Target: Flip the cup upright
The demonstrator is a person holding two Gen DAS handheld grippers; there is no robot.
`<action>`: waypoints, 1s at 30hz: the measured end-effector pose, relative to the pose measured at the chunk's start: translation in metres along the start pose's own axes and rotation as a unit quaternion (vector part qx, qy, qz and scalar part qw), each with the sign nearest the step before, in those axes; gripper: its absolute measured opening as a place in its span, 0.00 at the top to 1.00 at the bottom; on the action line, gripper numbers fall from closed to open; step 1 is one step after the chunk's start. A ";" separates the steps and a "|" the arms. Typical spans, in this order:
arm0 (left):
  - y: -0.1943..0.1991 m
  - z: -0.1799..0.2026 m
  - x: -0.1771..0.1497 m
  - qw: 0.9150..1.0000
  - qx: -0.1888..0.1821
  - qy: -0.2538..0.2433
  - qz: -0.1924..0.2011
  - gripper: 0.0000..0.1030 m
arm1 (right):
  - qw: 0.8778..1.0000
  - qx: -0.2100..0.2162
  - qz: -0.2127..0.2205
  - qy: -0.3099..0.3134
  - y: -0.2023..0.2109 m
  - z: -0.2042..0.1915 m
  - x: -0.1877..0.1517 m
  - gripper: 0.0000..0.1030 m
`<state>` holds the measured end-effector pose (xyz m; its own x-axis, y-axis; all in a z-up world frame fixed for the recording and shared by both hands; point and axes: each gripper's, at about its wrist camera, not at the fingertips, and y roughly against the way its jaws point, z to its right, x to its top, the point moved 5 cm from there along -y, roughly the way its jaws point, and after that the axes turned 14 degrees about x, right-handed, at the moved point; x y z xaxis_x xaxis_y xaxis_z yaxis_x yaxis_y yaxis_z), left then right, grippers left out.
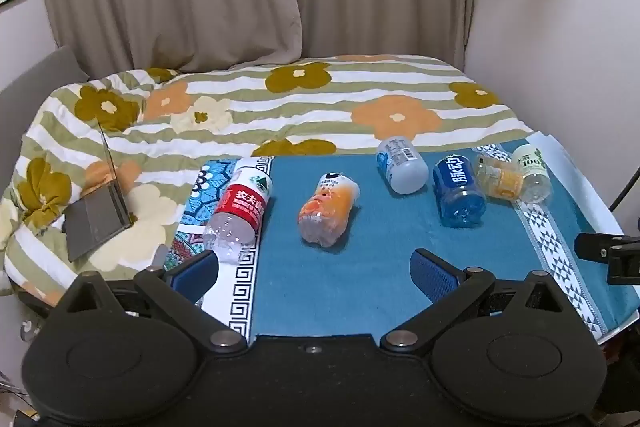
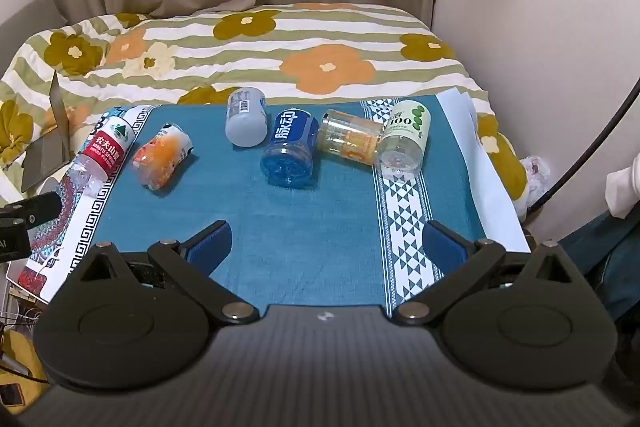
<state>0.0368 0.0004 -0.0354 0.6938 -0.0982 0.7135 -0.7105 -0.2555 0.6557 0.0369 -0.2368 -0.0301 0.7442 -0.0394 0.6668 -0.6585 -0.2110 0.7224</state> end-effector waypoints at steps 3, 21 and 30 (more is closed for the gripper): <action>-0.004 0.000 0.001 1.000 0.004 -0.005 -0.004 0.00 | 1.000 0.000 0.001 -0.001 0.000 0.000 0.000 0.00; 0.005 0.001 0.001 1.000 0.000 0.002 0.012 0.00 | 1.000 0.002 -0.002 -0.004 -0.001 0.002 -0.004 0.00; 0.007 0.001 0.000 1.000 0.001 0.006 0.011 0.00 | 1.000 0.001 -0.003 0.002 -0.004 -0.003 -0.006 0.00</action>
<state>0.0319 -0.0018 -0.0313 0.6759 -0.0930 0.7311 -0.7259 -0.2556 0.6386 0.0348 -0.2333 -0.0362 0.7483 -0.0350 0.6624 -0.6532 -0.2132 0.7266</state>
